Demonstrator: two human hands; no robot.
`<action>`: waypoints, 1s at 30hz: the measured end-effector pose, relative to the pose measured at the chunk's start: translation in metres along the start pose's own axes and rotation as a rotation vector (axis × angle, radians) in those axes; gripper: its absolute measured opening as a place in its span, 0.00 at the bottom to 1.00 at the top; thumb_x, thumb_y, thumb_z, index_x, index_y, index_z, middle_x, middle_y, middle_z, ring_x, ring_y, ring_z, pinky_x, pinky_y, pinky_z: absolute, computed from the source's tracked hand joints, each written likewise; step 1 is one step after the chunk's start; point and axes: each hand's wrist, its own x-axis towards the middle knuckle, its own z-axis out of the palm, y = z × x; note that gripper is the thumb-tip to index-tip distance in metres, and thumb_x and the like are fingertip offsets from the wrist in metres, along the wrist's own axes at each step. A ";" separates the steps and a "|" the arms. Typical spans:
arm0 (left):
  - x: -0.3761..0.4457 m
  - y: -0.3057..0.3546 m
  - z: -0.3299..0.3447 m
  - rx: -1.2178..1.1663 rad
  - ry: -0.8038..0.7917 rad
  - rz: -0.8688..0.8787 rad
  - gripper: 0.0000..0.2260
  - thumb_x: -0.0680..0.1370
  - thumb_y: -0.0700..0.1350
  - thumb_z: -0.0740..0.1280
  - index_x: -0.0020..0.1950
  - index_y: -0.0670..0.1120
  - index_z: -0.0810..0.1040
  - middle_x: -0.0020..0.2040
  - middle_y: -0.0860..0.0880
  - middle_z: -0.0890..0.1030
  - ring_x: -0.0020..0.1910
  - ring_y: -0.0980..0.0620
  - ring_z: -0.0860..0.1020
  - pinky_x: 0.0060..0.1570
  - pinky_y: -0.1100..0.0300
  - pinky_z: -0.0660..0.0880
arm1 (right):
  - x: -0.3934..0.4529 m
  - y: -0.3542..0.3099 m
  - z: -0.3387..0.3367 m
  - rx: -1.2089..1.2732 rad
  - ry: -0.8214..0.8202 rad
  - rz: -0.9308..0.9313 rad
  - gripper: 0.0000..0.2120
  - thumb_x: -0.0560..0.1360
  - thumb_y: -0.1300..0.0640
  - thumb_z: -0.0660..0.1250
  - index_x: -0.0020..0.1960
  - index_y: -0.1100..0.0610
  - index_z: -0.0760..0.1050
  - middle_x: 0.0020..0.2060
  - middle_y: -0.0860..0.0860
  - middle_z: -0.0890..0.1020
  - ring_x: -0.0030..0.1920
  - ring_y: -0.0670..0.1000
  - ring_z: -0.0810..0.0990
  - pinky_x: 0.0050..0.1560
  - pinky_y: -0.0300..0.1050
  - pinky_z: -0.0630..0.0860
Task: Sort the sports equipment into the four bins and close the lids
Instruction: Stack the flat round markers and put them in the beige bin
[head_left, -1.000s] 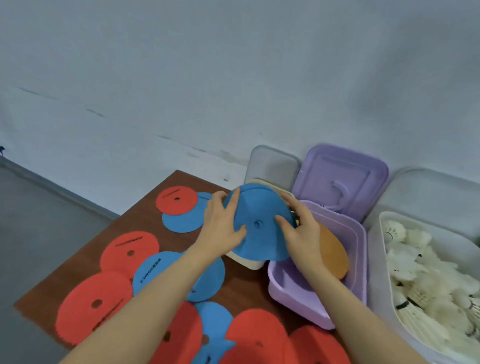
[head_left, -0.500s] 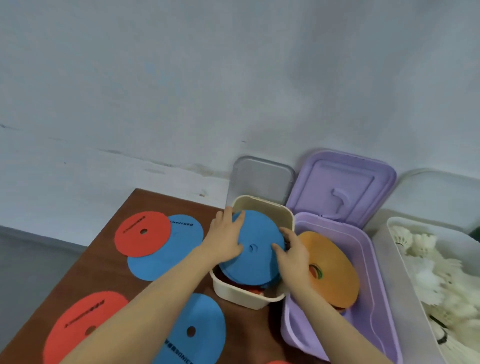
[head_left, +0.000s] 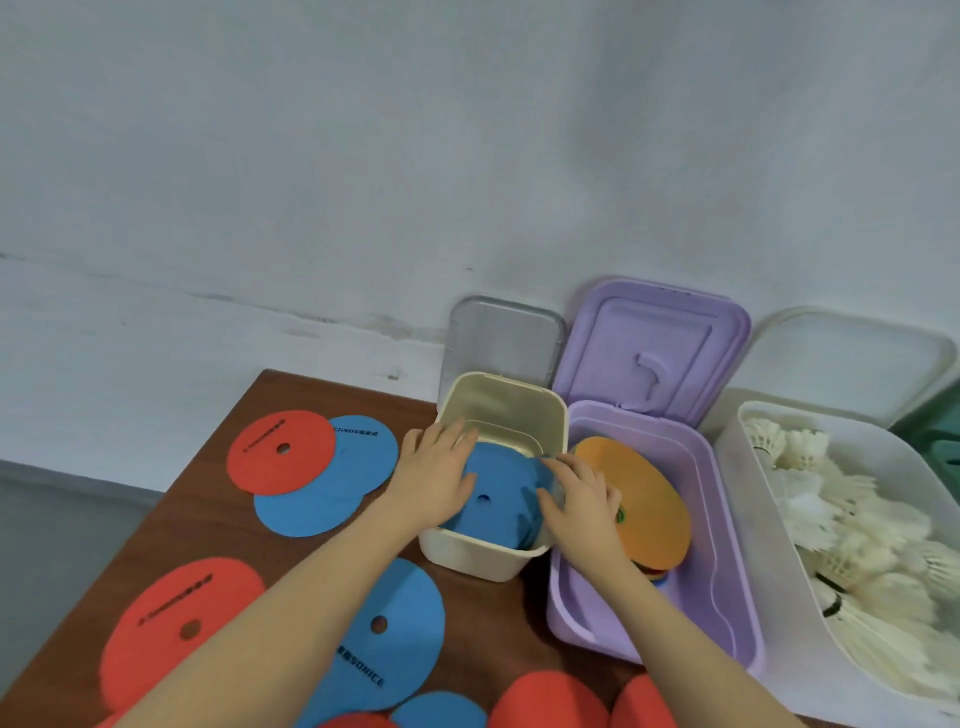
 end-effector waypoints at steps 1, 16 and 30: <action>-0.008 0.005 -0.003 -0.007 0.020 0.005 0.26 0.80 0.52 0.56 0.76 0.48 0.54 0.75 0.49 0.57 0.72 0.48 0.58 0.67 0.51 0.55 | -0.007 0.001 -0.004 0.019 0.013 -0.013 0.19 0.77 0.51 0.59 0.67 0.48 0.69 0.66 0.46 0.69 0.65 0.51 0.64 0.61 0.48 0.56; -0.139 0.116 0.003 -0.108 0.153 0.022 0.20 0.71 0.49 0.61 0.62 0.45 0.75 0.61 0.43 0.76 0.58 0.40 0.74 0.52 0.46 0.71 | -0.160 0.072 -0.026 0.237 0.261 -0.257 0.14 0.75 0.53 0.58 0.53 0.56 0.78 0.44 0.49 0.79 0.45 0.50 0.76 0.46 0.41 0.66; -0.248 0.151 0.106 0.008 -0.487 -0.172 0.36 0.76 0.60 0.61 0.77 0.51 0.47 0.77 0.45 0.47 0.73 0.43 0.52 0.68 0.47 0.54 | -0.267 0.102 0.043 -0.090 -0.376 0.078 0.32 0.73 0.40 0.64 0.73 0.43 0.57 0.74 0.50 0.53 0.71 0.57 0.54 0.68 0.52 0.53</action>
